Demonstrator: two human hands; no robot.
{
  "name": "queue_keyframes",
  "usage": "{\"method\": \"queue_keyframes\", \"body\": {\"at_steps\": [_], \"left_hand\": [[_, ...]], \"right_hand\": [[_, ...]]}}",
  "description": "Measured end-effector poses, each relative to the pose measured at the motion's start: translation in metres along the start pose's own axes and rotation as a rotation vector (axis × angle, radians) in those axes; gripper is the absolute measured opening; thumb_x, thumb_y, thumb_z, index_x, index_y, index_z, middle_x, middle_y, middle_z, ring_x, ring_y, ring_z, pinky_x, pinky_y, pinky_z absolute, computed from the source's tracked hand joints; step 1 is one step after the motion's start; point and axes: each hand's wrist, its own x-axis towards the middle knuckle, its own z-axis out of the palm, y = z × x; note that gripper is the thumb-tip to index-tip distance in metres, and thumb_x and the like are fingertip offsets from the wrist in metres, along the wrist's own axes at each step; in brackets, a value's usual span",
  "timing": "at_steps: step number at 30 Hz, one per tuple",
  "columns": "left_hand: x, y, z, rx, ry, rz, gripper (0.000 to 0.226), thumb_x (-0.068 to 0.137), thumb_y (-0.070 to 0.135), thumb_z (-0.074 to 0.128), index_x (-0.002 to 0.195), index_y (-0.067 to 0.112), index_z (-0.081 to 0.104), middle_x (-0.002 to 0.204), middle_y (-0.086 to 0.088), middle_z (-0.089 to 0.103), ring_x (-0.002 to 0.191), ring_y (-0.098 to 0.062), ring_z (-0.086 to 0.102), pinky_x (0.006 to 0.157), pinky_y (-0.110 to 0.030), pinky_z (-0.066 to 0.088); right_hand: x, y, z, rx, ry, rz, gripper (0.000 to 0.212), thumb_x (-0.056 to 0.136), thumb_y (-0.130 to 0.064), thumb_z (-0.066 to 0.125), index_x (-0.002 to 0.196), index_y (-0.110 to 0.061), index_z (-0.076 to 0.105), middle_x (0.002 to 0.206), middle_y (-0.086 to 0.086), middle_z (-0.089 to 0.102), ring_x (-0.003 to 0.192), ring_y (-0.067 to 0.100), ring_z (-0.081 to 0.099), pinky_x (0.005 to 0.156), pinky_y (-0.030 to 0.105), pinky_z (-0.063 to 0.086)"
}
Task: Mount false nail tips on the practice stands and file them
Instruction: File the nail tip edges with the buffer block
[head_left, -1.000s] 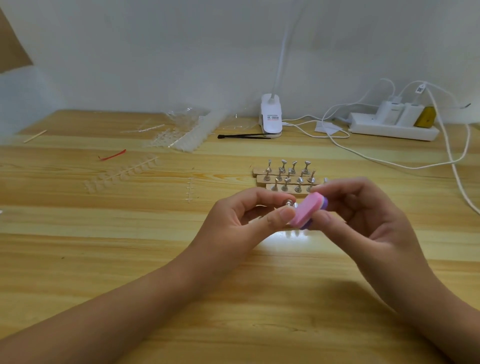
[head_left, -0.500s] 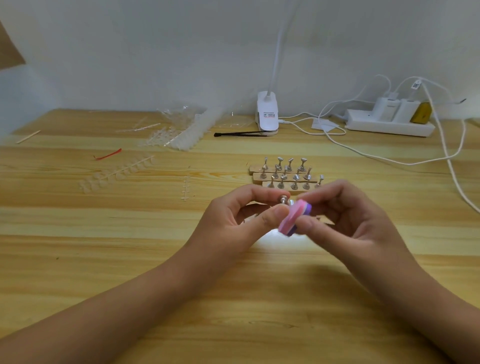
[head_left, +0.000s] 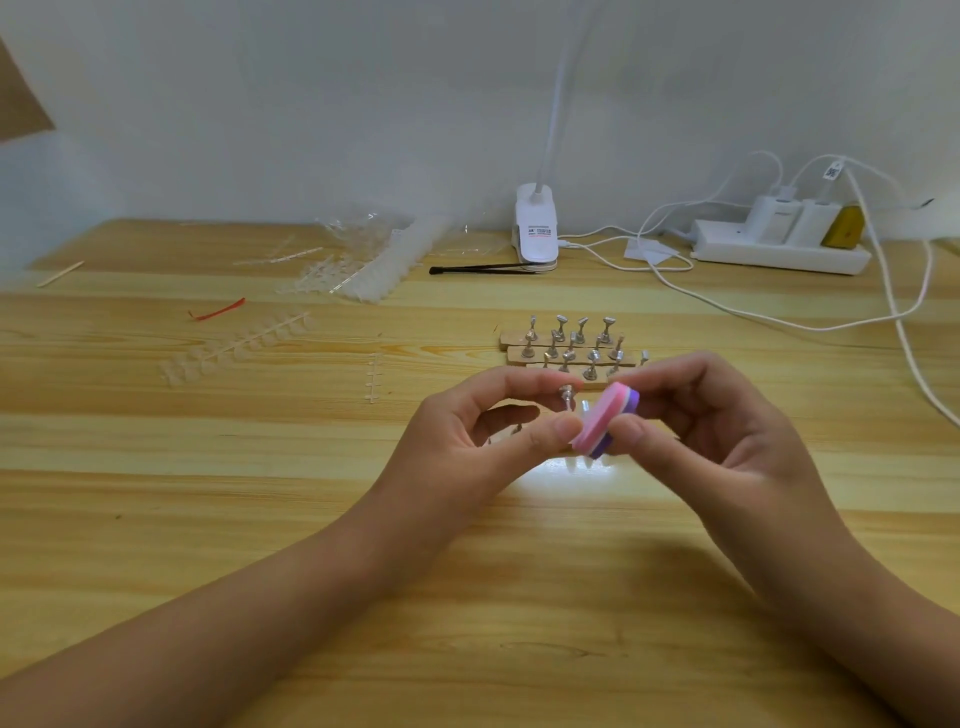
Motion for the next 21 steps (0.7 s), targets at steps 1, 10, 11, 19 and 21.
{"method": "queue_keyframes", "body": {"at_steps": [1,10,11,19,21], "left_hand": [[0.0002,0.0003,0.0005,-0.002,0.001,-0.002,0.034,0.079,0.04,0.073,0.111,0.03,0.073,0.113,-0.002,0.073,0.11,-0.023,0.067,0.1,-0.048,0.052],[-0.0002,0.0027,0.0008,-0.062,-0.003,-0.01,0.029,0.083,0.027,0.074,0.111,0.021,0.074,0.111,-0.002,0.074,0.108,-0.02,0.069,0.095,-0.037,0.054],[-0.0004,0.0031,0.0009,-0.072,-0.004,-0.009,0.028,0.083,0.025,0.075,0.11,0.019,0.075,0.109,-0.002,0.075,0.106,-0.018,0.07,0.091,-0.031,0.055],[-0.0005,0.0028,0.0017,-0.033,-0.017,0.025,0.034,0.081,0.025,0.072,0.113,0.013,0.074,0.113,-0.007,0.073,0.11,-0.025,0.067,0.098,-0.041,0.053],[-0.0006,0.0033,0.0023,-0.045,-0.022,0.024,0.033,0.082,0.024,0.071,0.114,0.014,0.074,0.113,-0.009,0.072,0.11,-0.026,0.067,0.097,-0.041,0.054]], "right_hand": [[0.0002,0.0001,-0.0007,-0.005,0.003,-0.003,0.024,0.075,-0.019,0.074,0.097,-0.013,0.065,0.094,0.01,0.072,0.087,0.023,0.069,0.075,0.026,0.057],[-0.0008,0.0,-0.0021,-0.02,-0.062,-0.035,0.022,0.081,-0.018,0.07,0.102,-0.015,0.069,0.1,0.008,0.072,0.092,0.021,0.069,0.078,0.025,0.056],[-0.0011,-0.0004,-0.0021,-0.028,-0.101,-0.021,0.021,0.082,-0.016,0.07,0.103,-0.016,0.069,0.099,0.007,0.072,0.091,0.02,0.07,0.078,0.024,0.055],[-0.0005,-0.0058,-0.0041,-0.016,-0.119,0.028,0.021,0.082,-0.018,0.071,0.103,-0.019,0.071,0.095,0.008,0.074,0.087,0.022,0.072,0.076,0.025,0.057],[-0.0007,-0.0047,-0.0041,0.001,-0.097,0.037,0.022,0.079,-0.019,0.07,0.101,-0.019,0.072,0.094,0.008,0.074,0.087,0.022,0.072,0.076,0.026,0.058]]}}
